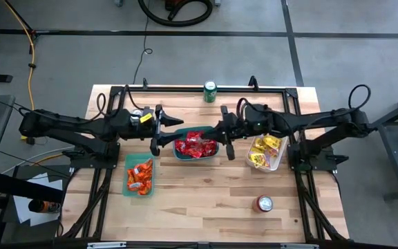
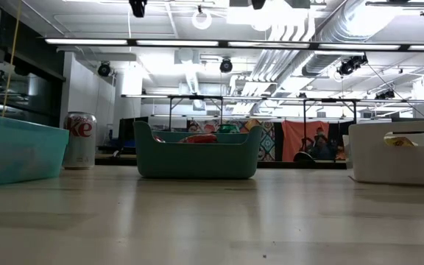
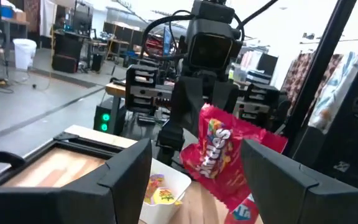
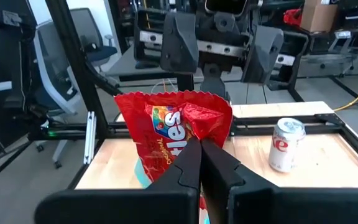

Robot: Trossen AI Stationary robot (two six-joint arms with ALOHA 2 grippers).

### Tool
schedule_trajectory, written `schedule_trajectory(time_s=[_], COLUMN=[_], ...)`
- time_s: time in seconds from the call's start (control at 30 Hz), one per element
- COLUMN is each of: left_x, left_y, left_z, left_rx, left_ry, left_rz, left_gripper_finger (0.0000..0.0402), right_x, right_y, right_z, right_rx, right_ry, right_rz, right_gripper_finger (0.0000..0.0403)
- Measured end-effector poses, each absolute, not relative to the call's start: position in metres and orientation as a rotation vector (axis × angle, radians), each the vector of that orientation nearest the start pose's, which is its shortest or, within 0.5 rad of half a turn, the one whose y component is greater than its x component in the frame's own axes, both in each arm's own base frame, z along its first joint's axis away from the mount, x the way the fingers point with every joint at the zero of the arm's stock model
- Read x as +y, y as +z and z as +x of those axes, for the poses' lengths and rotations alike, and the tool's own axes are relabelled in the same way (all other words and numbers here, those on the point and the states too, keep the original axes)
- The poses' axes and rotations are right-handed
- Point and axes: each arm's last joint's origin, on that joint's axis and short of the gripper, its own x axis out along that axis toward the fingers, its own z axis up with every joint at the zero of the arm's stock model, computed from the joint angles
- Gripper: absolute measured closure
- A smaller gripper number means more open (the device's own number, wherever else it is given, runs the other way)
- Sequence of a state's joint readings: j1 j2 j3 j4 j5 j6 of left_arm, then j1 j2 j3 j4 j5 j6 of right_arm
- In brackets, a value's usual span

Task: Sort candy
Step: Put the red candy into the green bin

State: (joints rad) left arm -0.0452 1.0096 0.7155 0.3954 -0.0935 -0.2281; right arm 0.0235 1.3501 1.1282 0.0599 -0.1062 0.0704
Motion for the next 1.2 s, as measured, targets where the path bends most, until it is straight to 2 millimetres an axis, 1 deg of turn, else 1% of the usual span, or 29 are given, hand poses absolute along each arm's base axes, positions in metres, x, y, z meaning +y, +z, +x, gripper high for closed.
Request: schedule_trajectory(time_s=[0.33, 0.43, 0.6, 0.77, 0.9, 1.0, 1.13, 1.2], left_x=[-0.008, -0.007, -0.007, -0.006, -0.004, -0.003, -0.002, -0.002], left_y=[0.322, 0.322, 0.325, 0.345, 0.346, 0.345, 0.341, 0.34], left_z=[0.227, 0.227, 0.225, 0.209, 0.195, 0.187, 0.182, 0.181], left_rx=[-0.097, -0.097, -0.101, -0.189, -0.149, -0.104, -0.05, -0.038], left_ry=[0.038, 0.04, 0.058, 0.077, 0.11, 0.139, 0.147, 0.148], left_rz=[-0.221, -0.199, -0.137, -0.11, -0.114, -0.14, -0.157, -0.156], left_gripper_finger=[0.017, 0.017, 0.017, 0.017, 0.017, 0.017, 0.017, 0.017], right_x=[0.008, 0.004, -0.009, -0.024, -0.022, -0.019, -0.019, -0.02], right_y=[0.351, 0.347, 0.325, 0.309, 0.287, 0.264, 0.239, 0.228], right_z=[0.311, 0.312, 0.317, 0.328, 0.342, 0.354, 0.365, 0.369], right_rx=[0.147, 0.148, 0.189, 0.228, 0.299, 0.374, 0.444, 0.475], right_ry=[0.117, 0.103, -0.012, -0.08, -0.08, -0.102, -0.123, -0.133], right_rz=[0.081, 0.085, 0.121, 0.213, 0.231, 0.226, 0.246, 0.267], right_gripper_finger=[0.0403, 0.0403, 0.0403, 0.0403, 0.0403, 0.0403, 0.0402, 0.0394])
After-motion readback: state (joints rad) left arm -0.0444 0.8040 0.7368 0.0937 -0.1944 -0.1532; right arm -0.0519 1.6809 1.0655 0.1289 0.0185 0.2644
